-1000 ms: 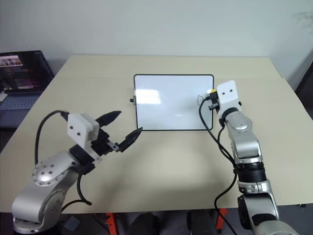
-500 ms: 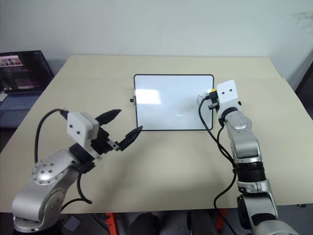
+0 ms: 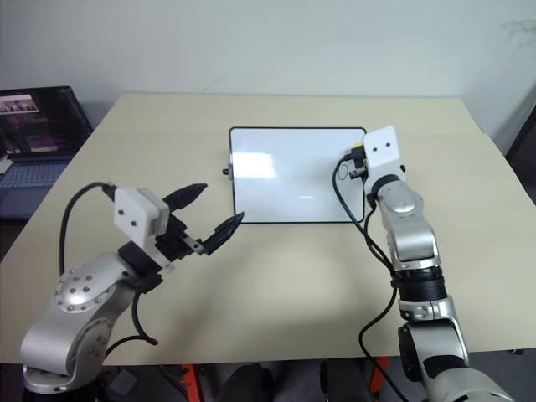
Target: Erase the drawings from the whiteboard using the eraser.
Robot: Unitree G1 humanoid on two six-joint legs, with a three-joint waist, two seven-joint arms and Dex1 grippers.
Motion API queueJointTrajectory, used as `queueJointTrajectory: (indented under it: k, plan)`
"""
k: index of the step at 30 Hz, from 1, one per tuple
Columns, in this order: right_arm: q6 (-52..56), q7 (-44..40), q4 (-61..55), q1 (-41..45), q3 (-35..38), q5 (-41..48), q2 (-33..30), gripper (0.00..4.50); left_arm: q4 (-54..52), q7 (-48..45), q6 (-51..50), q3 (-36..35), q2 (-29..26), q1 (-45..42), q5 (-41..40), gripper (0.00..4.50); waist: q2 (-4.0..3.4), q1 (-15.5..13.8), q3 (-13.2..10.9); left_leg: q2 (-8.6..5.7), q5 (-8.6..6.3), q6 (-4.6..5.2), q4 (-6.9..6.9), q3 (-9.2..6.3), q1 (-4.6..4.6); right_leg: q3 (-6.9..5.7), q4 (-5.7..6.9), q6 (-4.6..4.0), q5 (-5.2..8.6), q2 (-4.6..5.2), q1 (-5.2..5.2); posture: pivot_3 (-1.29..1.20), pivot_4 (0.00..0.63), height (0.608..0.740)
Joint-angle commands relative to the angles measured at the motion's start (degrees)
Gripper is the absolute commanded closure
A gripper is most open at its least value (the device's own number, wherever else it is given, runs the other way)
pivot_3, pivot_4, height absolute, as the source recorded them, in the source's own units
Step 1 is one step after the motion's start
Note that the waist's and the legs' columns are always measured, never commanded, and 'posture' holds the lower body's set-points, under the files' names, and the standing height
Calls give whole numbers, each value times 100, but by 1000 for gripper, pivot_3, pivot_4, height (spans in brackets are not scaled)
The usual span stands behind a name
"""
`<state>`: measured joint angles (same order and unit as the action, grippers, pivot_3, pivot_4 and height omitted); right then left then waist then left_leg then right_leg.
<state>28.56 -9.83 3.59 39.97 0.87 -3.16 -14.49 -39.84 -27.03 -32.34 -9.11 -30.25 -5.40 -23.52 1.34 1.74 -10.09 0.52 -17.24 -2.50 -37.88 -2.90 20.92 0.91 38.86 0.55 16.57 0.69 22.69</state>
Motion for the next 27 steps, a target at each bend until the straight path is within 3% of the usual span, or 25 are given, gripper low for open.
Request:
queueJointTrajectory:
  k: [1,27]
  plan:
    - [-291,46,53,188,-21,9,52,3220,-86,-4,93,52,-49,-87,17,0,0,-1,0,0,0,0,0,0,0,0,0,0,0,0,0,0,150,740]
    - [-1498,161,1922,604,-320,-62,527,3220,-5,-83,184,61,-80,-187,44,0,0,21,0,2,0,0,-3,4,-4,3,9,-1,-1,-1,1,0,150,740]
